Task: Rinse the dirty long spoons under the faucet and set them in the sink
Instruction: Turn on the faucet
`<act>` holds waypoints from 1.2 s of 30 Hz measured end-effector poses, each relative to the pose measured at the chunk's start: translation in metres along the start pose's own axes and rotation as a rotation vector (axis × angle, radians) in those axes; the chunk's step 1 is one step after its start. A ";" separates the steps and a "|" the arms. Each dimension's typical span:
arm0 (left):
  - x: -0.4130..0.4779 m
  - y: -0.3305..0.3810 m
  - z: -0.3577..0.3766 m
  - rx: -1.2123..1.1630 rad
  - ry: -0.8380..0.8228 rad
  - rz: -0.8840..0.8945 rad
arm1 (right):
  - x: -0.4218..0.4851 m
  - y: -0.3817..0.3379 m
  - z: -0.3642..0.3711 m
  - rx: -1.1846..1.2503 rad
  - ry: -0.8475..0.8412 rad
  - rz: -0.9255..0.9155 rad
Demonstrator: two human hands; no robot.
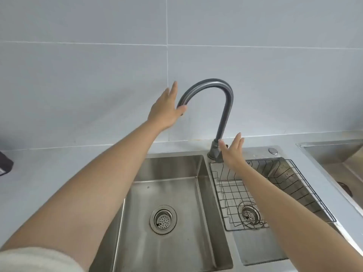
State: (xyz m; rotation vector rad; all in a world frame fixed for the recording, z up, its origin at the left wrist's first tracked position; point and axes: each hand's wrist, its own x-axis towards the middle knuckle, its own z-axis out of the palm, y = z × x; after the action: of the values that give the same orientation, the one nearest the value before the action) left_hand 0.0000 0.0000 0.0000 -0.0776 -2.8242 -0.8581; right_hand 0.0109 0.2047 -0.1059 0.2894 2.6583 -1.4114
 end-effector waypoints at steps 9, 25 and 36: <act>0.026 0.030 0.011 -0.051 0.050 -0.039 | 0.042 0.001 -0.018 0.708 -0.156 0.496; 0.034 0.025 0.009 -0.026 0.089 -0.038 | 0.081 0.013 0.012 0.692 -0.130 0.572; 0.034 0.024 0.009 -0.028 0.084 -0.031 | 0.091 0.031 0.018 0.639 -0.147 0.514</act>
State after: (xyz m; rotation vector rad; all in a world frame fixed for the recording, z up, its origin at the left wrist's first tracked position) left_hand -0.0321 0.0249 0.0124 -0.0014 -2.7423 -0.8863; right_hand -0.0704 0.2174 -0.1584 0.8134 1.7577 -1.9265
